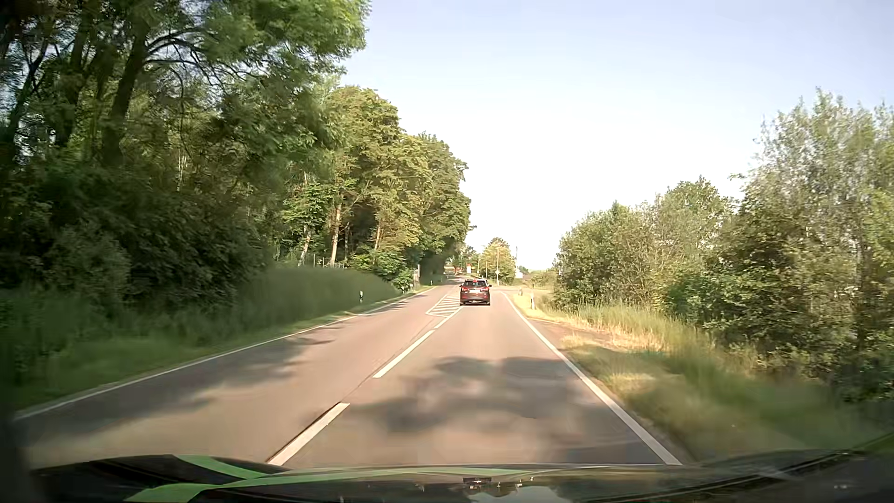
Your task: Follow the waypoints while adhering to traffic rules and regulations
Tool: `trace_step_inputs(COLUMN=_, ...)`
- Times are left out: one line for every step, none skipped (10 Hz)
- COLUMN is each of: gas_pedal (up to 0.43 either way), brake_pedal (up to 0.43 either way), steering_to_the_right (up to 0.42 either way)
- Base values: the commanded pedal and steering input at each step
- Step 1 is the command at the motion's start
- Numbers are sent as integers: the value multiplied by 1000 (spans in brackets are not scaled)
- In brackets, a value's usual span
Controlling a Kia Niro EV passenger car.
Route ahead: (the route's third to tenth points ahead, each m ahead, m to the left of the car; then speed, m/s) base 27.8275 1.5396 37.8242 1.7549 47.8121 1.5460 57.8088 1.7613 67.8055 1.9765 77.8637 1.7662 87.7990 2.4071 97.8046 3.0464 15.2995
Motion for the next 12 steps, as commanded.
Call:
trace_step_inputs(gas_pedal=0, brake_pedal=0, steering_to_the_right=0)
trace_step_inputs(gas_pedal=0, brake_pedal=0, steering_to_the_right=2)
trace_step_inputs(gas_pedal=0, brake_pedal=0, steering_to_the_right=2)
trace_step_inputs(gas_pedal=0, brake_pedal=0, steering_to_the_right=3)
trace_step_inputs(gas_pedal=0, brake_pedal=0, steering_to_the_right=4)
trace_step_inputs(gas_pedal=0, brake_pedal=0, steering_to_the_right=6)
trace_step_inputs(gas_pedal=0, brake_pedal=0, steering_to_the_right=9)
trace_step_inputs(gas_pedal=0, brake_pedal=0, steering_to_the_right=9)
trace_step_inputs(gas_pedal=0, brake_pedal=0, steering_to_the_right=10)
trace_step_inputs(gas_pedal=0, brake_pedal=0, steering_to_the_right=10)
trace_step_inputs(gas_pedal=0, brake_pedal=0, steering_to_the_right=9)
trace_step_inputs(gas_pedal=0, brake_pedal=0, steering_to_the_right=10)
